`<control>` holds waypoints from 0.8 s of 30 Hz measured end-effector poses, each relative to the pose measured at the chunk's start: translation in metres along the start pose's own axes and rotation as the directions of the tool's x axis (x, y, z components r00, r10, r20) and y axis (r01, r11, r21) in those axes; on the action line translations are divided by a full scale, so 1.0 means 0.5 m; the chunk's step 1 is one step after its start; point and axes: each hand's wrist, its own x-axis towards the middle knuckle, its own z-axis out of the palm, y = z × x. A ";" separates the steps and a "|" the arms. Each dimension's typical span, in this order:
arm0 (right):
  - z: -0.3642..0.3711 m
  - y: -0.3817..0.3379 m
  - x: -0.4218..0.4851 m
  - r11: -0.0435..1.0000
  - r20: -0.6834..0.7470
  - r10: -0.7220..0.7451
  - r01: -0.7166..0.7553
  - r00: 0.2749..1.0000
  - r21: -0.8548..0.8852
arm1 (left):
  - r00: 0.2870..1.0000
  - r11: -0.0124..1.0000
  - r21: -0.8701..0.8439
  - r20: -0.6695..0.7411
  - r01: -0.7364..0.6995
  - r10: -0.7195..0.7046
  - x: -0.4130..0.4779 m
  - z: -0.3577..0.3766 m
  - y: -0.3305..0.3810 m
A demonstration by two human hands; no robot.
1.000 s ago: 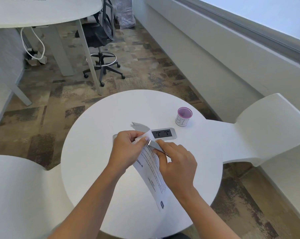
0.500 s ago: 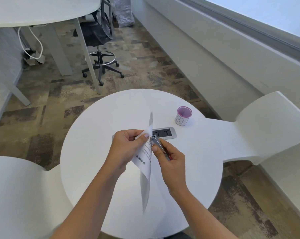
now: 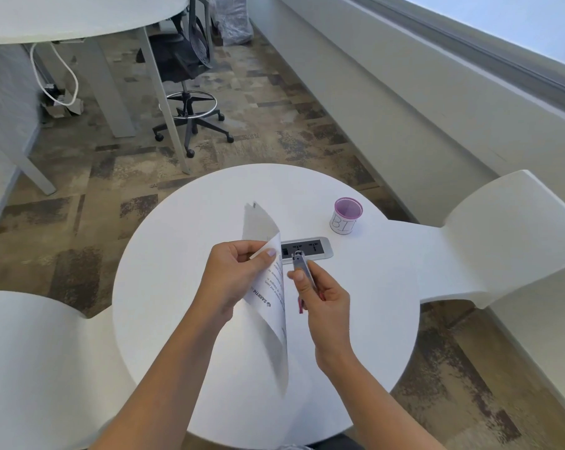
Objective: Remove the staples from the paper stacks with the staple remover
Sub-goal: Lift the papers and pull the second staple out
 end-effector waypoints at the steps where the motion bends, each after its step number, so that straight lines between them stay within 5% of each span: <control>1: -0.004 0.002 0.005 1.000 -0.048 -0.023 0.022 0.999 -0.019 | 1.000 1.000 0.005 -0.003 -0.007 0.007 0.001 -0.002 -0.001; 10: -0.057 0.051 0.066 0.960 -0.143 -0.069 0.026 0.987 -0.280 | 0.998 1.000 0.027 -0.063 -0.016 0.017 0.016 -0.006 -0.017; 15: -0.092 0.126 0.114 0.802 -0.172 0.086 -0.171 0.981 -0.573 | 0.993 1.000 0.031 -0.121 -0.006 0.010 0.025 -0.016 -0.039; 24: -0.149 0.311 0.132 0.534 -0.414 0.418 -0.587 0.809 -0.608 | 0.975 0.998 0.069 -0.220 0.015 0.000 0.023 -0.048 -0.094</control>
